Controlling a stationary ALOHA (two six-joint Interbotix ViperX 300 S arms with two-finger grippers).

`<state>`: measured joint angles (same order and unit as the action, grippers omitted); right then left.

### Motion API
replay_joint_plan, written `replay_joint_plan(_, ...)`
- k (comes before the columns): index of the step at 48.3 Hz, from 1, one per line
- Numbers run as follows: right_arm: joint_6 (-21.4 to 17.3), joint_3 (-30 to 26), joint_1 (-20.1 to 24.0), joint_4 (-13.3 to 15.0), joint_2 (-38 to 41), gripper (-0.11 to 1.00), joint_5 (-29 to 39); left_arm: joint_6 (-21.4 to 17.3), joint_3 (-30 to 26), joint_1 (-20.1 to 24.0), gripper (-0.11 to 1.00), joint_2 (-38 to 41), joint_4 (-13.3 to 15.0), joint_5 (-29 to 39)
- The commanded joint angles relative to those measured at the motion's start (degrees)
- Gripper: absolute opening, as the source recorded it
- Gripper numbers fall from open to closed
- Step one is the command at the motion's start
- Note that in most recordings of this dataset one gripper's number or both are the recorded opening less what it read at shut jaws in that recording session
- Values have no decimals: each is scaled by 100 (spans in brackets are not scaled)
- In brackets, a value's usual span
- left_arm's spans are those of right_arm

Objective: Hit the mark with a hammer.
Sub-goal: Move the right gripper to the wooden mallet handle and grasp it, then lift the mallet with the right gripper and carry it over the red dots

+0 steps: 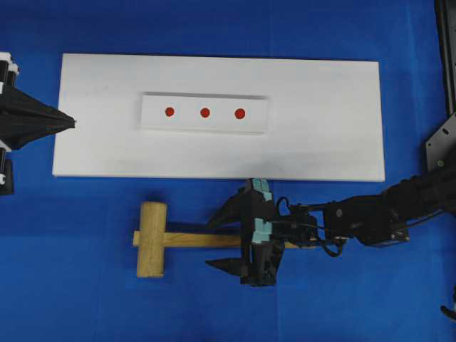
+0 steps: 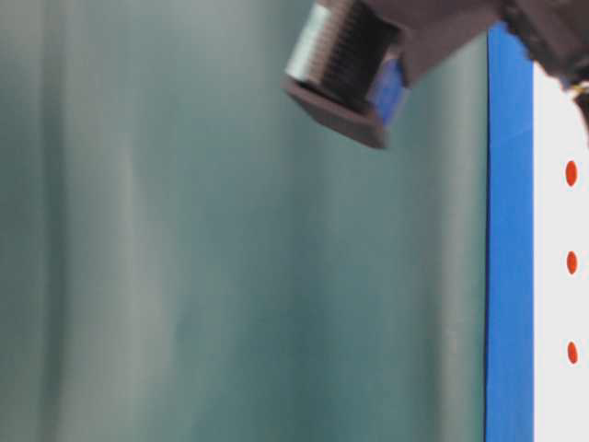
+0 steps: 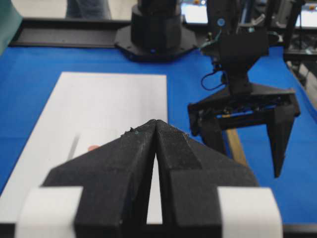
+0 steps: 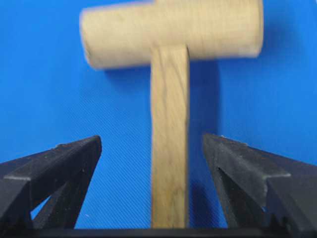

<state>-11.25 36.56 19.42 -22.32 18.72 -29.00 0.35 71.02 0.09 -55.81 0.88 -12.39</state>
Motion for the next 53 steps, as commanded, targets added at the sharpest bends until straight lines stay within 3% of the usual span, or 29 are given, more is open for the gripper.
replay_joint_plan(1, 9, -158, 35, -88, 9, 89, 70, 18, -26, 0, 0, 26, 9, -35)
replay_joint_plan(19, 114, -167, 26, -211, 211, 84, 114, 18, -26, 0, 0, 26, 9, -26)
replay_joint_plan(22, 185, -167, 26, -211, 211, 72, 123, 18, -26, 0, 0, 18, 18, -35)
replay_joint_plan(30, 352, -176, 26, -211, 176, 24, 255, 18, -26, 0, 0, 18, 9, -26)
replay_joint_plan(34, 378, -176, 26, -211, 114, 9, 308, 18, -26, 0, 0, 18, 9, -35)
replay_joint_plan(43, 439, -141, 0, -193, -264, 9, 369, 18, -26, 0, 0, 18, 9, -35)
replay_joint_plan(53, 809, -132, 0, -193, -949, 9, 686, 18, -26, 0, 0, 9, 9, -26)
